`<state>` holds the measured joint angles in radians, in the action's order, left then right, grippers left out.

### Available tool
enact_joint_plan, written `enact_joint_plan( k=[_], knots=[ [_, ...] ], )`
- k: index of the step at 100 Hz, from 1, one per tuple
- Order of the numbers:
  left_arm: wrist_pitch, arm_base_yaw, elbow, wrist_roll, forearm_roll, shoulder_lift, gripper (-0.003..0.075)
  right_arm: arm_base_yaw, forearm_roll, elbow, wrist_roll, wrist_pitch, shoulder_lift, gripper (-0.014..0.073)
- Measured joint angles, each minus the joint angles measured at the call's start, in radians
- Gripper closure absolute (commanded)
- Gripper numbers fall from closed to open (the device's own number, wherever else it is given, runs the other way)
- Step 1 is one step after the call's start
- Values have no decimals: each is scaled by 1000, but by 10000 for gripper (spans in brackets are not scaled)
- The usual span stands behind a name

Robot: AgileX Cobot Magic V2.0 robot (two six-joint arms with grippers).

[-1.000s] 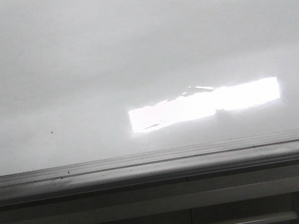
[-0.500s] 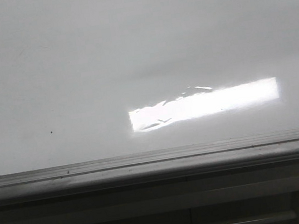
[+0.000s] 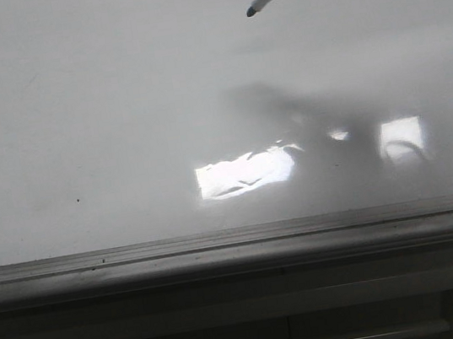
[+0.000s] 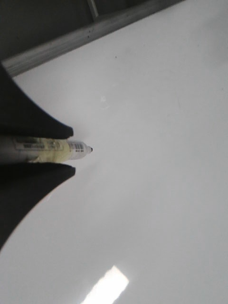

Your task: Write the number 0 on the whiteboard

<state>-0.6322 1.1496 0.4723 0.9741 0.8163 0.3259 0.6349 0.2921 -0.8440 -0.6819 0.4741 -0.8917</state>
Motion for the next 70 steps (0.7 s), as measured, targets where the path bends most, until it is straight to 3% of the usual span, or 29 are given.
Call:
enact_joint_plan(
  k=[18, 70],
  knots=[
    [0, 0, 0, 2, 6, 0, 740, 0, -69, -7, 64, -2, -6, 638],
    [-2, 0, 0, 2, 8, 0, 740, 0, -65, -7, 72, -2, -6, 640]
  ],
)
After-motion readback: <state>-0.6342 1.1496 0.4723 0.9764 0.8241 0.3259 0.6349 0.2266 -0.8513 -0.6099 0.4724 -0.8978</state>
